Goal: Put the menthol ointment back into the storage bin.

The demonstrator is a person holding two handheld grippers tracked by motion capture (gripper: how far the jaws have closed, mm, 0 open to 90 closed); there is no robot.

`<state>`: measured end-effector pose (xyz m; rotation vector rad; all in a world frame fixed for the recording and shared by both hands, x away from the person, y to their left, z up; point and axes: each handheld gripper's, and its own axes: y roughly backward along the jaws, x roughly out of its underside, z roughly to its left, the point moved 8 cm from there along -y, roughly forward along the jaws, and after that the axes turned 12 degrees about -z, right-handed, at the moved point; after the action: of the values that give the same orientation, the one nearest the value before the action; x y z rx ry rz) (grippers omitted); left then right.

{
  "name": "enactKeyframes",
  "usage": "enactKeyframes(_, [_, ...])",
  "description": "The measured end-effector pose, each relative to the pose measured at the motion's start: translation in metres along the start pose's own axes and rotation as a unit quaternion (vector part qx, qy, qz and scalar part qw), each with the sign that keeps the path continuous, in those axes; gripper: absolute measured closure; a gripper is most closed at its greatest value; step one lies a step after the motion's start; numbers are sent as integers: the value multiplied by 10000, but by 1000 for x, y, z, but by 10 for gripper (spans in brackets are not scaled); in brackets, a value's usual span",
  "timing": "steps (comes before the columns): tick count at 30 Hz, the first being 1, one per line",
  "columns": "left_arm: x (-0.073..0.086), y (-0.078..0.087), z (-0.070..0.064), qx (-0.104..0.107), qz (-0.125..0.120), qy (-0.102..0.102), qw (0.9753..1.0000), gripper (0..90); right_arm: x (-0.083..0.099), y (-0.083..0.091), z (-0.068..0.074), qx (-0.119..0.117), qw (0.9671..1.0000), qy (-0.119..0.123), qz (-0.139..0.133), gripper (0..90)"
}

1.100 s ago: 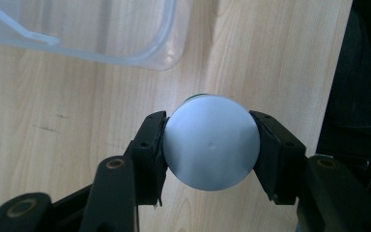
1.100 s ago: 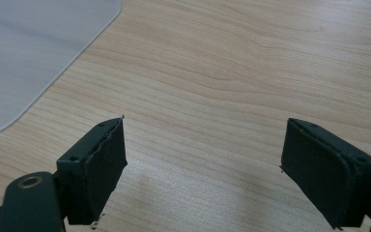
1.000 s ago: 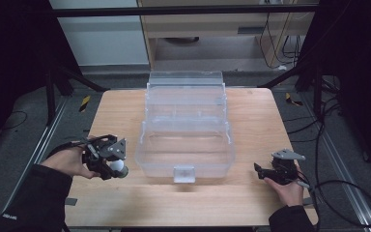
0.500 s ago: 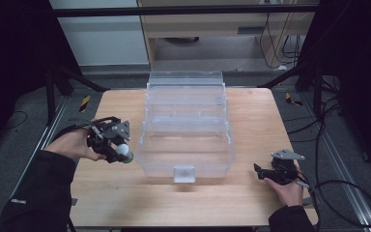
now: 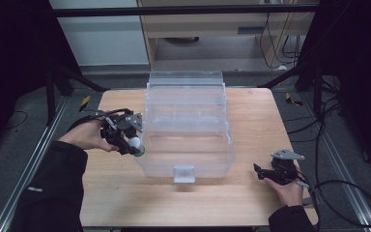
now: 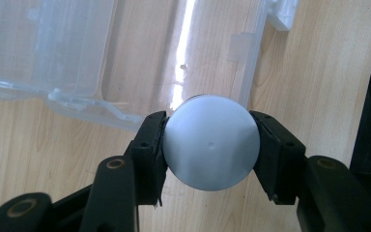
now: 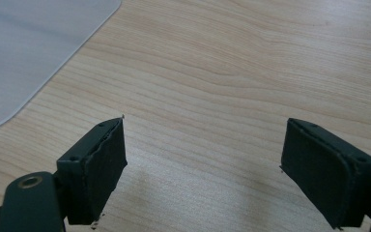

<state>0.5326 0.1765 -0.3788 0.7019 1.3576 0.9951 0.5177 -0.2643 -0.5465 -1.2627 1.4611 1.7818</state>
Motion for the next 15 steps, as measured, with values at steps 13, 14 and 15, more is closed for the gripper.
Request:
enactKeyframes(13, [-5,-25,9,154,76,-17,9999,502,1,-1,0,-13,10000,44,36,161])
enactKeyframes(14, [-5,-25,9,154,76,-17,9999,502,1,-1,0,-12,10000,47,39,161])
enactKeyframes(15, [-5,-27,10,159,87,-7,9998,502,1,-1,0,-12,10000,47,39,161])
